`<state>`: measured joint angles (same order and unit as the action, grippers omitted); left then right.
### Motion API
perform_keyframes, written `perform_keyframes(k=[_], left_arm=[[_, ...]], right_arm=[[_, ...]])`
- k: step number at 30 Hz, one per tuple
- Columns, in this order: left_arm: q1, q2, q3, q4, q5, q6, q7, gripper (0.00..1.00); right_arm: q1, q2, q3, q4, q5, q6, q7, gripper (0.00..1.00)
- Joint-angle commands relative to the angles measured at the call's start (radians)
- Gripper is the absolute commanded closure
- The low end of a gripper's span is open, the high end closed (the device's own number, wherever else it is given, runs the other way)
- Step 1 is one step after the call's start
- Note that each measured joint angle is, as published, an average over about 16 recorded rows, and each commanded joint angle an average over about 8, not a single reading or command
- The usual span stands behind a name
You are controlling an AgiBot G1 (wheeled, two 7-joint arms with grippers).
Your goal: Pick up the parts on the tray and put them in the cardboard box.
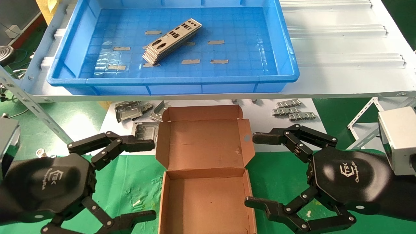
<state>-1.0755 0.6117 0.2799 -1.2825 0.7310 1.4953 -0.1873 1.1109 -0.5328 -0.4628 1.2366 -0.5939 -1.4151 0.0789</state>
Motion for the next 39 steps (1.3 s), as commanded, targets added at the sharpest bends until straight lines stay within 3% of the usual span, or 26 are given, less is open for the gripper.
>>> perform_keyframes(k=[1,6,7,14,15,39], left_arm=[[0.000,0.000,0.000,0.000,0.000,0.000,0.000,0.00],[0.000,0.000,0.000,0.000,0.000,0.000,0.000,0.00],[0.000,0.000,0.000,0.000,0.000,0.000,0.000,0.00],[0.000,0.000,0.000,0.000,0.000,0.000,0.000,0.00],[0.000,0.000,0.000,0.000,0.000,0.000,0.000,0.00],[0.000,0.000,0.000,0.000,0.000,0.000,0.000,0.00]], right_arm=[[0.000,0.000,0.000,0.000,0.000,0.000,0.000,0.00],[0.000,0.000,0.000,0.000,0.000,0.000,0.000,0.00],[0.000,0.000,0.000,0.000,0.000,0.000,0.000,0.05],[0.000,0.000,0.000,0.000,0.000,0.000,0.000,0.93],[0.000,0.000,0.000,0.000,0.000,0.000,0.000,1.00],[0.000,0.000,0.000,0.000,0.000,0.000,0.000,1.00]])
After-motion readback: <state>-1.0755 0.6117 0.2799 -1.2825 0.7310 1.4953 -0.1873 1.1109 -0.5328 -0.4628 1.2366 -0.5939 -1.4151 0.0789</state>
